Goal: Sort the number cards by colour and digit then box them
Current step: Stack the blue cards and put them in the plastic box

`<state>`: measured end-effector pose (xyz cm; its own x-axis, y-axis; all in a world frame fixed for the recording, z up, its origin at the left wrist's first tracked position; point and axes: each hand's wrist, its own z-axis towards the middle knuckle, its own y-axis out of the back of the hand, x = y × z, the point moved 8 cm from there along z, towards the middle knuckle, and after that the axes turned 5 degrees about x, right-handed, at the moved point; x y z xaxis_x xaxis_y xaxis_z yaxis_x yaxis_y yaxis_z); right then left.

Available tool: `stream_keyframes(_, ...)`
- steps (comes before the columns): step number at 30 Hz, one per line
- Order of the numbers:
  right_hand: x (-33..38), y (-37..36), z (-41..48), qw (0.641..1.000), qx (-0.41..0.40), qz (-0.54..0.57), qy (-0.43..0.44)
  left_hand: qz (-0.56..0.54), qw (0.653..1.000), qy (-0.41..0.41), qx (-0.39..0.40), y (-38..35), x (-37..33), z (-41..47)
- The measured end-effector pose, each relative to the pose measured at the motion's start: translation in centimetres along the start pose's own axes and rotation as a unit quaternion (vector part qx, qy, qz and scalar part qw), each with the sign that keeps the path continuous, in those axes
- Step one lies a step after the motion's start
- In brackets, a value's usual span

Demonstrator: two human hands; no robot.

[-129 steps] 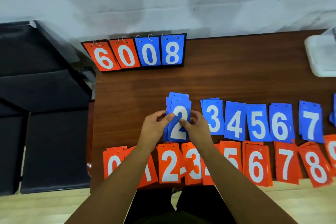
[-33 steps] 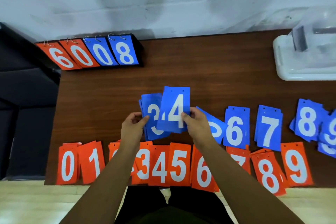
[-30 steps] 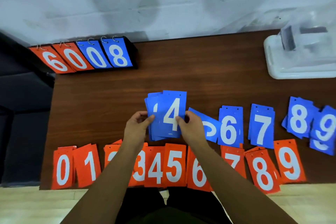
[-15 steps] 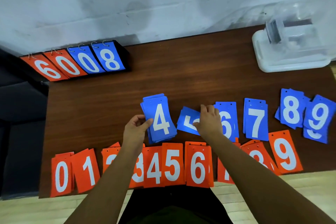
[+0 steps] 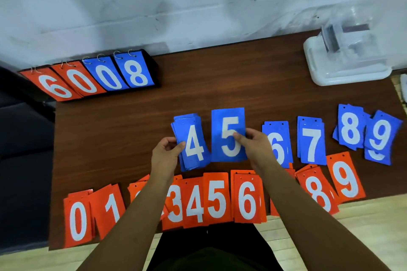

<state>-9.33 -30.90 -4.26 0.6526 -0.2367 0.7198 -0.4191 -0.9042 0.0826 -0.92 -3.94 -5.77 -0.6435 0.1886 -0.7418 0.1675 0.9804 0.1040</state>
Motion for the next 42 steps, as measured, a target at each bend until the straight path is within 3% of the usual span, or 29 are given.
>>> stream_keyframes(2,0.2,-1.7,-1.5,1.0,0.006,0.004,0.007,0.014,0.999,0.0,0.041,-1.0,-0.4,0.2)
stream_keyframes(7,0.2,-3.4,-4.0,0.994,-0.066,-0.082,0.023,-0.016,0.98,0.021,0.197,-4.9,-1.1,-1.4)
stream_keyframes(10,-0.2,-3.8,-4.9,0.991,-0.083,-0.1,0.026,0.0,0.97,0.021,0.242,-6.3,-1.4,-2.3)
stream_keyframes(14,-0.7,-2.8,-5.7,0.993,-0.091,-0.065,0.02,0.034,0.983,0.014,0.18,-5.6,-2.2,-1.8)
stream_keyframes(20,-1.2,6.3,-5.1,0.946,-0.227,-0.232,-0.005,-0.018,0.985,0.025,0.169,-5.9,-3.2,-1.9)
stream_keyframes(30,-2.9,11.1,1.2,0.854,-0.206,-0.464,-0.115,-0.015,0.994,0.031,0.1,-8.0,-2.0,-2.1)
stream_keyframes(33,-3.5,11.2,2.0,0.875,-0.203,-0.419,-0.136,-0.012,0.997,0.042,0.069,-8.2,-1.3,-2.3)
stream_keyframes(38,-3.1,11.5,2.8,0.868,-0.182,-0.435,-0.155,-0.016,0.998,0.055,0.024,-9.8,-0.8,-2.4)
stream_keyframes(42,-3.2,12.0,3.3,0.889,-0.167,-0.407,-0.123,-0.02,0.998,0.058,0.025,-11.9,-0.4,-2.7)
